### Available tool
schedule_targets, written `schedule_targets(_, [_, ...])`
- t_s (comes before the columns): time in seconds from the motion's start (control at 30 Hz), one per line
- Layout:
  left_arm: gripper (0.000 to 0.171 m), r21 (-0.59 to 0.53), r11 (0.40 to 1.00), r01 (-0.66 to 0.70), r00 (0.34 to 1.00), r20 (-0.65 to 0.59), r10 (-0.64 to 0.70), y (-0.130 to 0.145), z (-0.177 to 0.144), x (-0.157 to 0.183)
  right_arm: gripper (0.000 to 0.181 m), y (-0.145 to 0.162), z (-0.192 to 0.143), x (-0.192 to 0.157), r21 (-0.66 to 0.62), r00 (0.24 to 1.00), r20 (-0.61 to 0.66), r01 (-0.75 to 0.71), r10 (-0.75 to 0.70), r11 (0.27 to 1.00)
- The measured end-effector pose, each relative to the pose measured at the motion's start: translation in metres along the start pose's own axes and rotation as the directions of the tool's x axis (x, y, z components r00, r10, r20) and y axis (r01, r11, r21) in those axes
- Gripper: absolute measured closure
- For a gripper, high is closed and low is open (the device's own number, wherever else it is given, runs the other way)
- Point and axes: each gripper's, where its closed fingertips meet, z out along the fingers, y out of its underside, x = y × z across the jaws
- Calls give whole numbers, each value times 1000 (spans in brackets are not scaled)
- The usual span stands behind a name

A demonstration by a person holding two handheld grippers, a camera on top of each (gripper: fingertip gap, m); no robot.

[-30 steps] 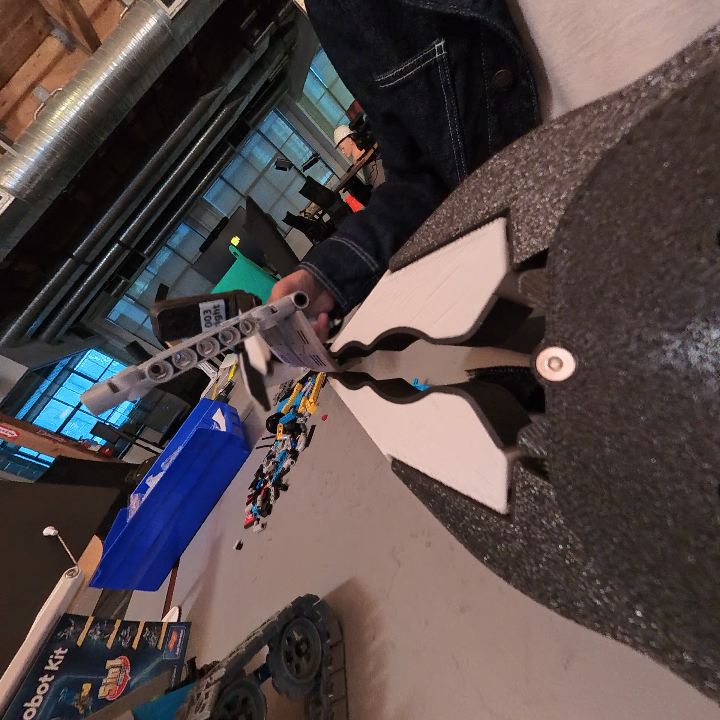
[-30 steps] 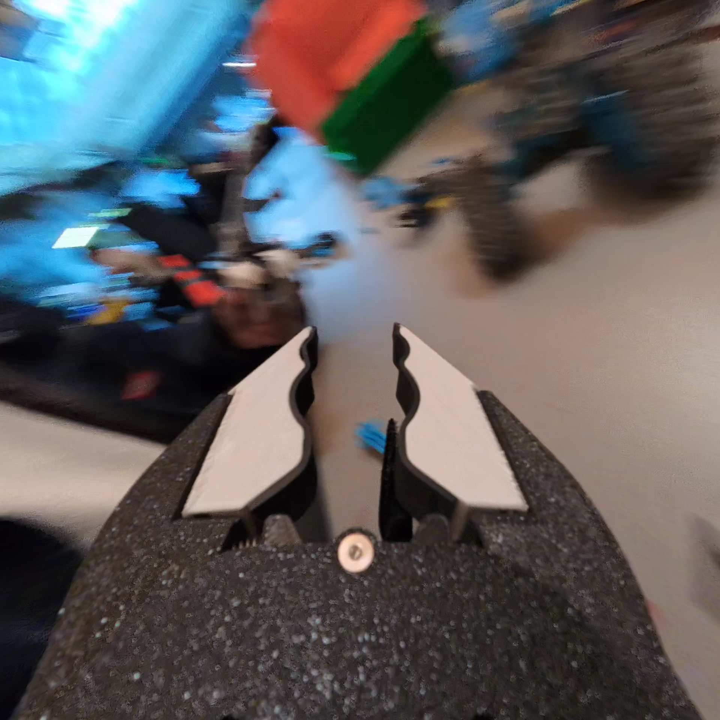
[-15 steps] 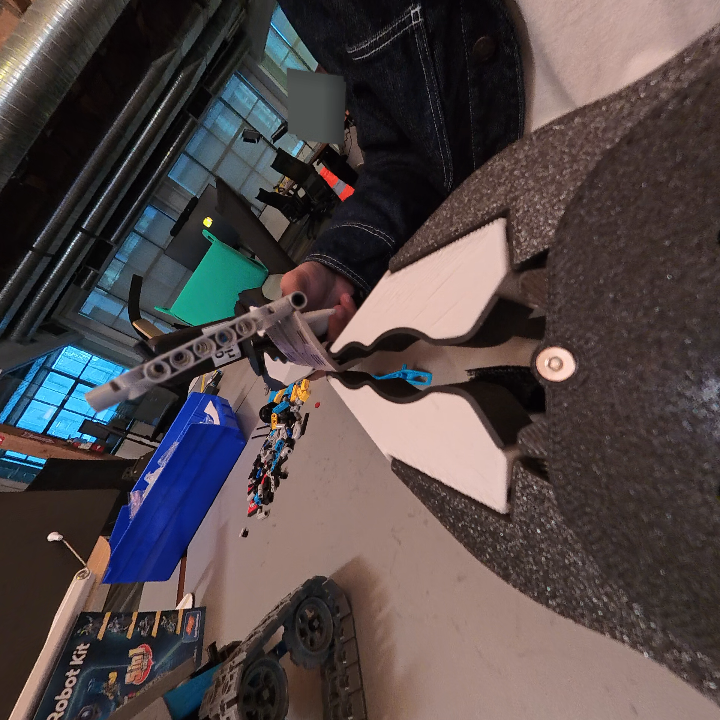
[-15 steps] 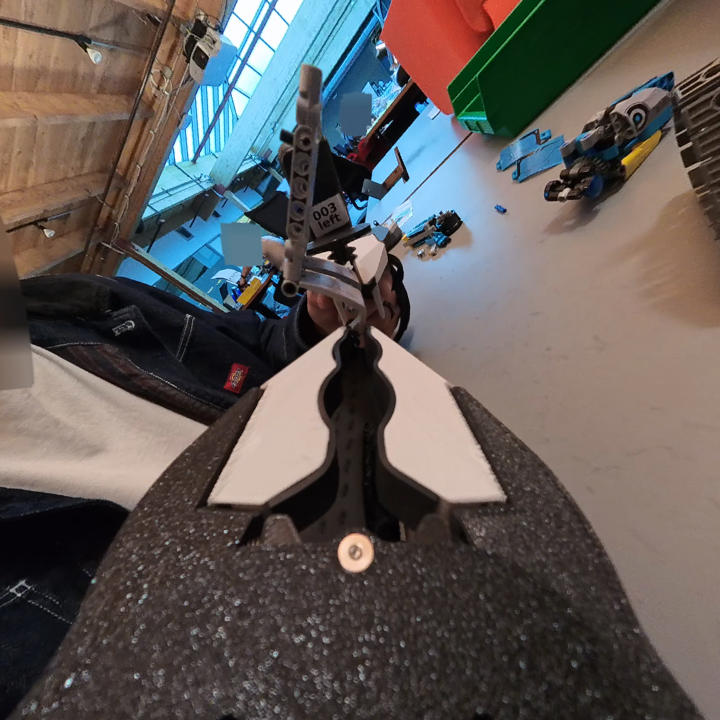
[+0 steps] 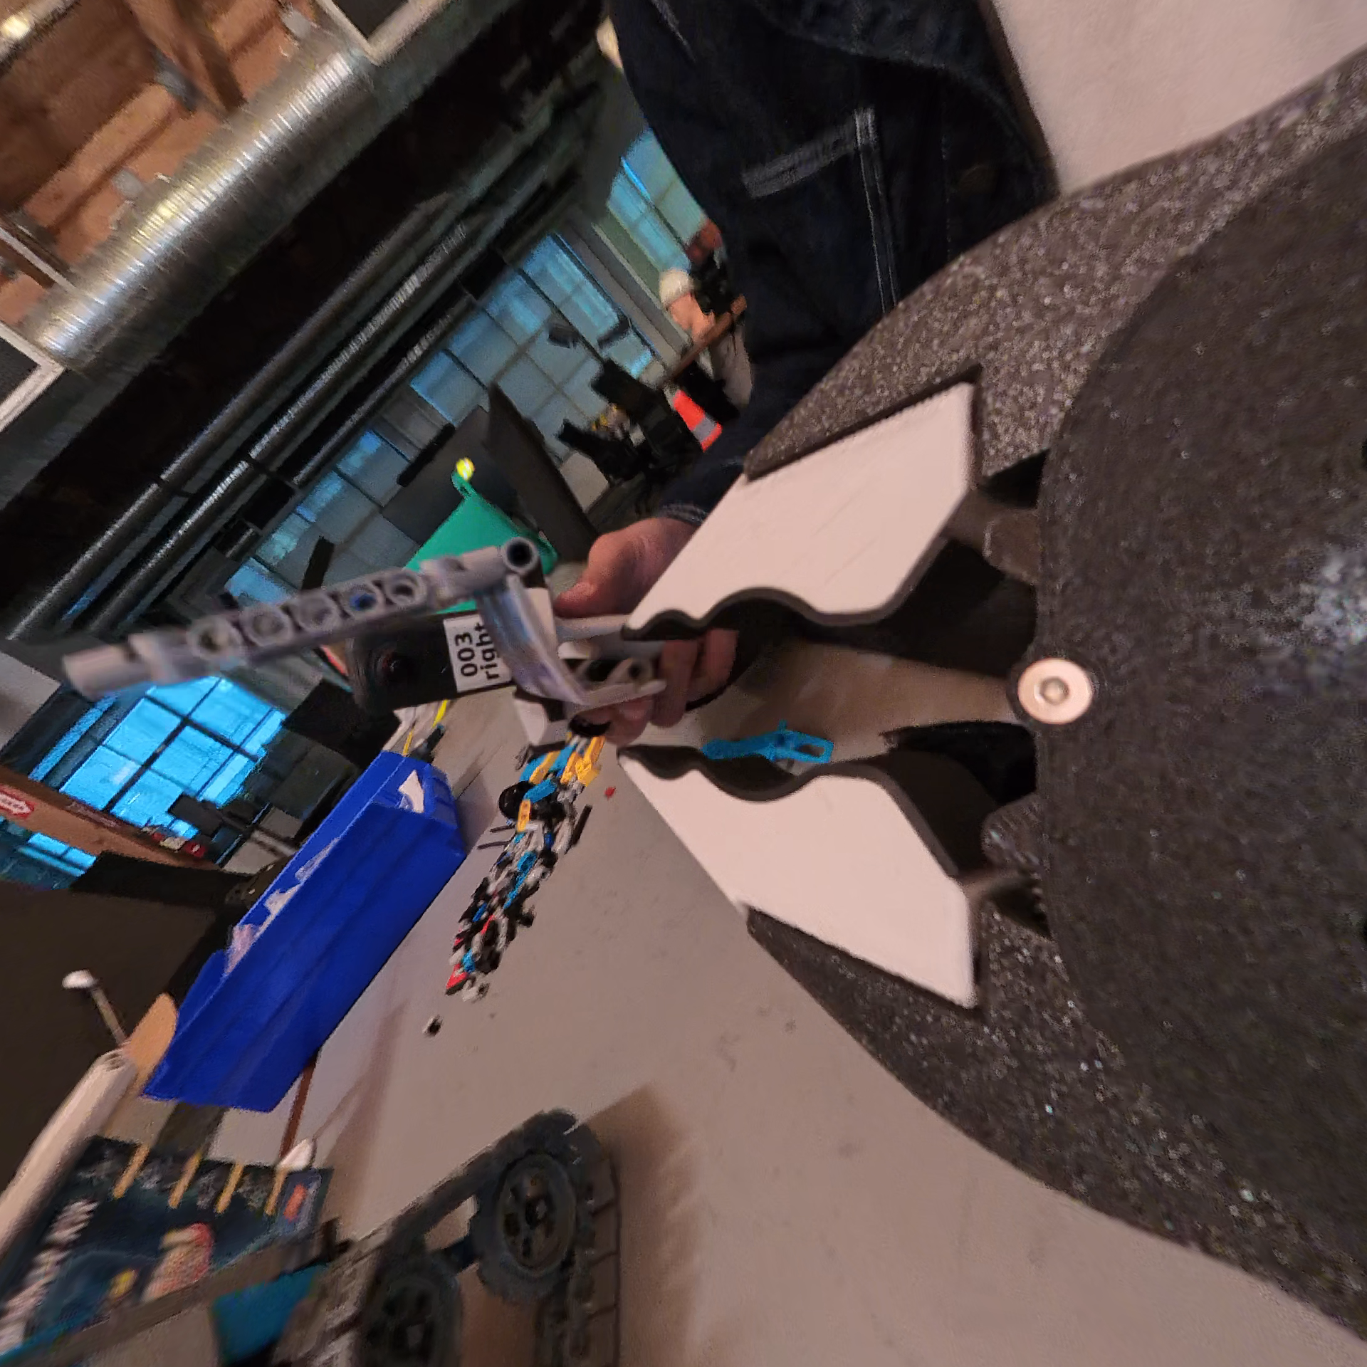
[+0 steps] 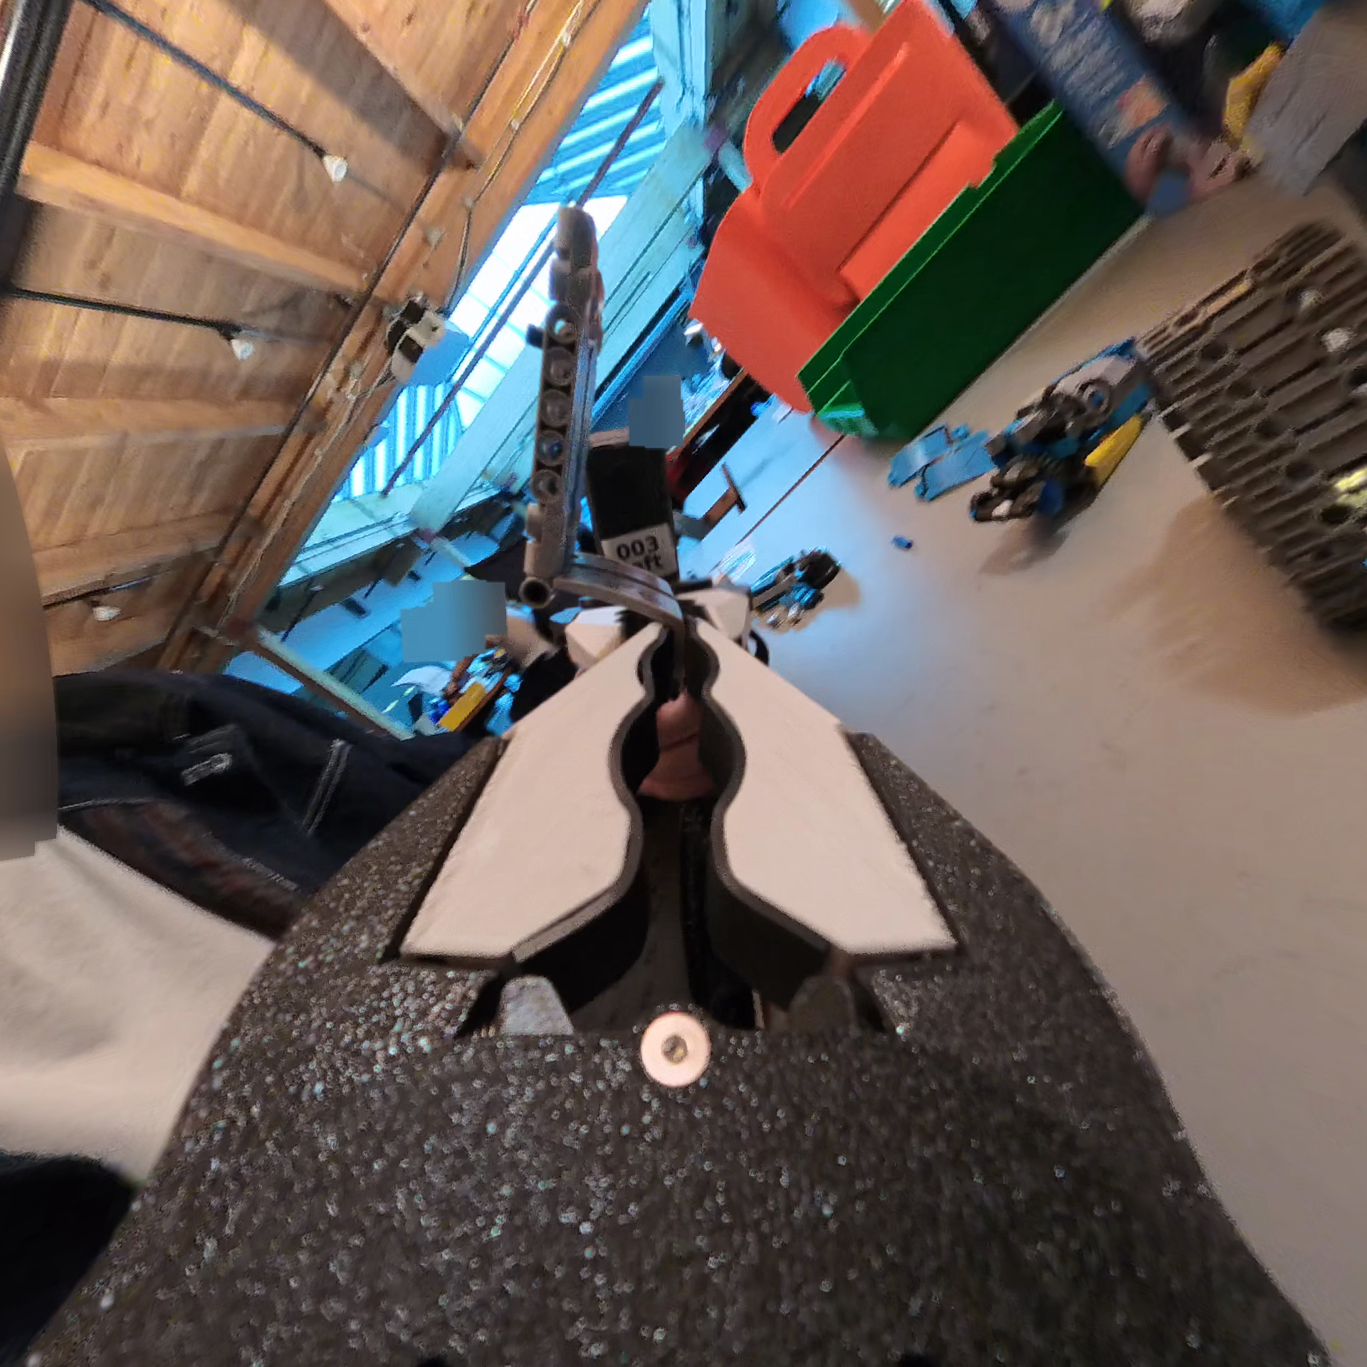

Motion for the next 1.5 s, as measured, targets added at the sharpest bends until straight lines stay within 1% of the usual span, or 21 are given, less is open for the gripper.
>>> schedule_targets(0.07, [141,-2,996,89,995,-48,-89,1,2,1,181,0,6,4,9,995,-70,72,-71,997])
schedule_targets(0.13, [143,15,993,119,991,-63,-118,-1,2,0,181,4,12,2,-7,988,-93,126,-126,992])
schedule_targets(0.2, [157,34,992,118,991,-62,-116,-3,0,-1,181,5,15,1,-21,973,-120,197,-198,980])
schedule_targets(0.23, [163,38,992,122,991,-63,-119,-4,-1,-1,181,7,16,-1,-35,972,-112,206,-209,978])
schedule_targets(0.33, [164,25,991,129,989,-75,-127,-2,0,0,181,9,17,-1,-37,979,-97,179,-182,983])
schedule_targets(0.43, [163,-2,993,120,989,-81,-120,2,2,2,181,10,19,-3,-53,971,-100,212,-216,976])
schedule_targets(0.53, [166,-20,994,111,989,-92,-112,4,3,4,181,12,19,-3,-56,975,-91,200,-204,978])
schedule_targets(0.6, [166,-26,994,107,990,-86,-109,4,3,4,181,12,18,-2,-72,970,-98,217,-223,974])
schedule_targets(0.67, [167,-15,997,71,994,-83,-72,3,2,6,181,14,16,-5,-88,972,-77,214,-221,973])
schedule_targets(0.77, [168,-4,1000,14,997,-72,-14,1,-1,10,181,14,11,-8,-102,984,-21,172,-175,980])
schedule_targets(0.87, [168,3,1000,24,998,-65,-24,-1,-3,7,181,15,11,-6,-107,984,-31,170,-174,980])
schedule_targets(0.97, [168,-2,1000,22,997,-67,-23,1,-3,8,181,16,10,-6,-107,989,-12,147,-149,983])
schedule_targets(1.1, [167,-4,999,52,995,-81,-52,2,-2,7,181,13,12,-6,-88,986,-27,164,-166,983])
schedule_targets(1.2, [166,16,998,68,993,-94,-66,-1,-3,7,181,12,14,-8,-48,996,17,90,-89,995])
schedule_targets(1.23, [166,26,997,66,994,-86,-64,-3,-3,6,178,13,15,-8,-53,998,30,64,-62,997])
schedule_targets(1.3, [167,44,997,68,995,-75,-65,-6,-5,4,161,21,18,-6,-96,998,25,54,-52,994])
schedule_targets(1.33, [167,47,996,77,994,-81,-73,-6,-5,5,162,23,20,-7,-102,998,30,60,-57,993])
schedule_targets(1.37, [167,51,996,76,994,-78,-72,-6,-5,4,172,24,20,-8,-109,997,31,72,-69,991])
schedule_targets(1.4, [167,51,997,65,995,-73,-61,-7,-5,5,176,25,21,-7,-113,996,20,85,-83,990])
schedule_targets(1.5, [167,44,998,43,997,-68,-40,-5,-4,6,177,24,20,-8,-107,997,33,70,-67,992])
